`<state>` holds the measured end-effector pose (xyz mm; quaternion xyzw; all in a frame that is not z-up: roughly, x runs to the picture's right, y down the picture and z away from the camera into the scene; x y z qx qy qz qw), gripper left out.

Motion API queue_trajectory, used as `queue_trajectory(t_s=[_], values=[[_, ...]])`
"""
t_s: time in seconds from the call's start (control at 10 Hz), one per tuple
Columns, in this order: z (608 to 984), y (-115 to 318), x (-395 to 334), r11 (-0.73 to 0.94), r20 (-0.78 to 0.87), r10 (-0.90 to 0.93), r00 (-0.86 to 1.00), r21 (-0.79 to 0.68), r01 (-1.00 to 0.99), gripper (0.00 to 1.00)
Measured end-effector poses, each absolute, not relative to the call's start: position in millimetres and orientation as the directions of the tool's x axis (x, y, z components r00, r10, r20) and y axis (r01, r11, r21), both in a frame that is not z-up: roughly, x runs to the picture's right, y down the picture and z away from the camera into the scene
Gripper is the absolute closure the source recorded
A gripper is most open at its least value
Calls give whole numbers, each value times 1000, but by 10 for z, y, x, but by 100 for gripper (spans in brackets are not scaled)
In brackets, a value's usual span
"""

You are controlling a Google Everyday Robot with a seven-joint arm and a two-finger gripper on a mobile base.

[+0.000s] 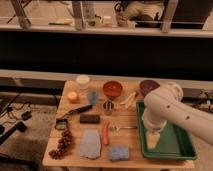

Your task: Place sponge in purple bowl

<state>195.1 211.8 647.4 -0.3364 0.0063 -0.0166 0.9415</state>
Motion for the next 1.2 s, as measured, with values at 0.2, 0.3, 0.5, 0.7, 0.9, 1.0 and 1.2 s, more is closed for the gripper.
queue_trajectory(t_s=[0.2,0.3,0.5,0.7,0.9,1.0,1.2], values=[[6332,2468,1836,767,13,-55,998,-640,50,20],[6294,2660,1669,760,38,-81,996,-644,86,20],[6319,2843,1416,751,75,-130,989,-643,148,20],[6396,2910,1126,746,116,-177,977,-632,210,20],[6486,2967,877,740,155,-220,963,-617,269,20],[6538,2975,817,740,164,-231,959,-611,283,20],[6625,2985,820,742,163,-236,958,-607,285,20]])
